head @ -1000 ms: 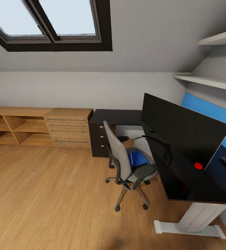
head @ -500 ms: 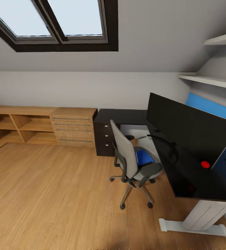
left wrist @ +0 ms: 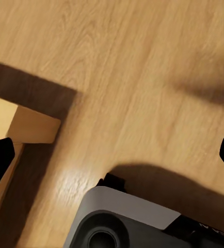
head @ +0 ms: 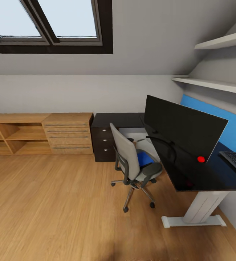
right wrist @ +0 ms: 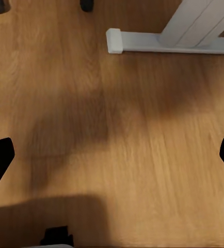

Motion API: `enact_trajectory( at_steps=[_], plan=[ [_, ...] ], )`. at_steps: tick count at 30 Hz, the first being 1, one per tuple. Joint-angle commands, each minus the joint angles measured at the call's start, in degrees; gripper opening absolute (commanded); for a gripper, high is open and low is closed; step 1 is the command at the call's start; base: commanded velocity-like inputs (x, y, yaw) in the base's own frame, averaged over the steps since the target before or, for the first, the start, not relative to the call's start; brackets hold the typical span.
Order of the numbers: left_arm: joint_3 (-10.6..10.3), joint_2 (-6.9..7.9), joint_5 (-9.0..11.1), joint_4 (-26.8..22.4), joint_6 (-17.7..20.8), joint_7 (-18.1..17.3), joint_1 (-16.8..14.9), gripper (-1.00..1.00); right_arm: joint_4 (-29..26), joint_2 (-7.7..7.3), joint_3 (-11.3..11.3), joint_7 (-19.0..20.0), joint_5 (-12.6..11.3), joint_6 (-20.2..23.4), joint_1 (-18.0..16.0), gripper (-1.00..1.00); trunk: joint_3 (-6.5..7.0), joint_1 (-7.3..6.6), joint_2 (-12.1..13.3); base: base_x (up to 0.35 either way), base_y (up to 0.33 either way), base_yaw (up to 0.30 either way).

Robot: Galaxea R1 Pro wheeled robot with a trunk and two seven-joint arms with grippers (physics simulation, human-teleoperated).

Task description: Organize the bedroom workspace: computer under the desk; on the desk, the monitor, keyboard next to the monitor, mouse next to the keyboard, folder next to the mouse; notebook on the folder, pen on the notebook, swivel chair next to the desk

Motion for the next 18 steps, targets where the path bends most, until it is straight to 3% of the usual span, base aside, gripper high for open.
enact_trajectory(
  at_steps=[1,5,11,18],
  plan=[
    [-0.5,0.03,0.3,0.0,-0.2,0.4,0.0,1.00,0.0,-0.01,0.2,-0.3,0.2,-0.1,0.0,1.00,-0.06,0.00,0.0,-0.030,0.043,-0.263],
    [-0.5,-0.09,0.4,0.0,-0.2,0.5,0.0,1.00,0.0,-0.02,0.1,-0.3,0.1,-0.1,0.0,1.00,-0.06,0.00,0.0,-0.016,0.023,-0.264],
    [-0.5,-0.16,0.6,0.0,-0.1,0.8,0.0,1.00,0.0,-0.03,0.1,-0.3,0.2,-0.1,0.0,1.00,-1.14,1.32,-2.4,-0.005,0.007,-0.252],
    [-0.4,-0.23,0.7,-0.1,0.0,1.1,0.0,1.00,0.1,0.00,0.1,-0.3,0.2,-0.1,0.0,1.00,-2.40,2.85,-5.3,-0.001,0.001,-0.077]
  ],
)
